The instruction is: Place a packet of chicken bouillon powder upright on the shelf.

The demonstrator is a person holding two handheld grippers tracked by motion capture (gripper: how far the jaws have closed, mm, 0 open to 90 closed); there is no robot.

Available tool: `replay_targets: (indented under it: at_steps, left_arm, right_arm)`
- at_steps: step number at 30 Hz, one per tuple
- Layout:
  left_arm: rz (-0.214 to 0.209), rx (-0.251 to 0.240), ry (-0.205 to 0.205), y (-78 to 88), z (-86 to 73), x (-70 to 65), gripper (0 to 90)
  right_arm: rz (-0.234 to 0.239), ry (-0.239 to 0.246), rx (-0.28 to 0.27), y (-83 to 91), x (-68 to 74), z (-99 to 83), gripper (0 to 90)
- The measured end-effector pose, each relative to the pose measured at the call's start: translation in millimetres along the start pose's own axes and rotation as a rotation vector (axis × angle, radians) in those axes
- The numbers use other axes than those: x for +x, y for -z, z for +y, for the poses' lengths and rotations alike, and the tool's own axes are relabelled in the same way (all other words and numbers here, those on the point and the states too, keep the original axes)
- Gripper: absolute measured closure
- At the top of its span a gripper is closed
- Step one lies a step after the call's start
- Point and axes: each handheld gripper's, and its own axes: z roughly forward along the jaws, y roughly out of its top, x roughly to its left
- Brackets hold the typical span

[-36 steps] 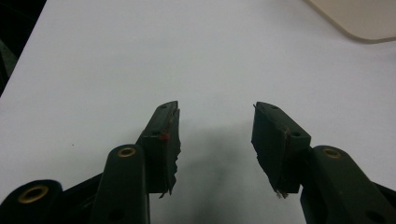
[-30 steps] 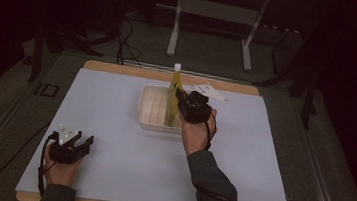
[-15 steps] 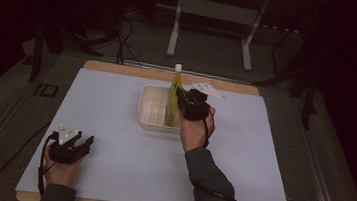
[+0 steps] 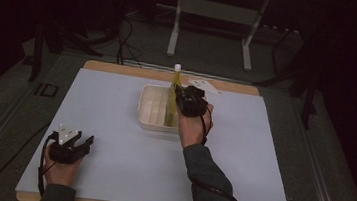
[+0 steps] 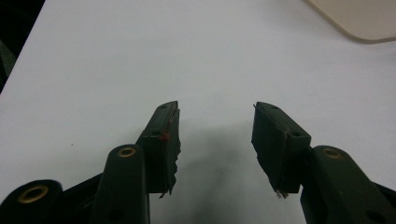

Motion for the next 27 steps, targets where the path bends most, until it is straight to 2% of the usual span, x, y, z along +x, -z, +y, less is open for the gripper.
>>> replay_targets:
  at_steps: [13,17,22,27]
  left_arm:
    - [0.000,0.000,0.003,-0.2,0.0,-0.3,51.7]
    - [-0.001,0.000,0.002,-0.3,0.0,-0.4,51.7]
    - [-0.002,0.002,0.003,-0.3,0.1,-0.2,51.6]
    - [-0.002,0.001,0.003,-0.4,0.1,-0.4,51.6]
  right_arm:
    - [-0.002,0.009,0.061,-13.3,-2.3,9.0,90.0]
    - [-0.005,-0.009,0.080,-17.4,-2.6,11.6,89.9]
    - [-0.009,-0.003,0.101,-21.3,0.2,14.4,89.8]
    - [-0.010,-0.009,0.144,-24.0,0.5,20.1,89.7]
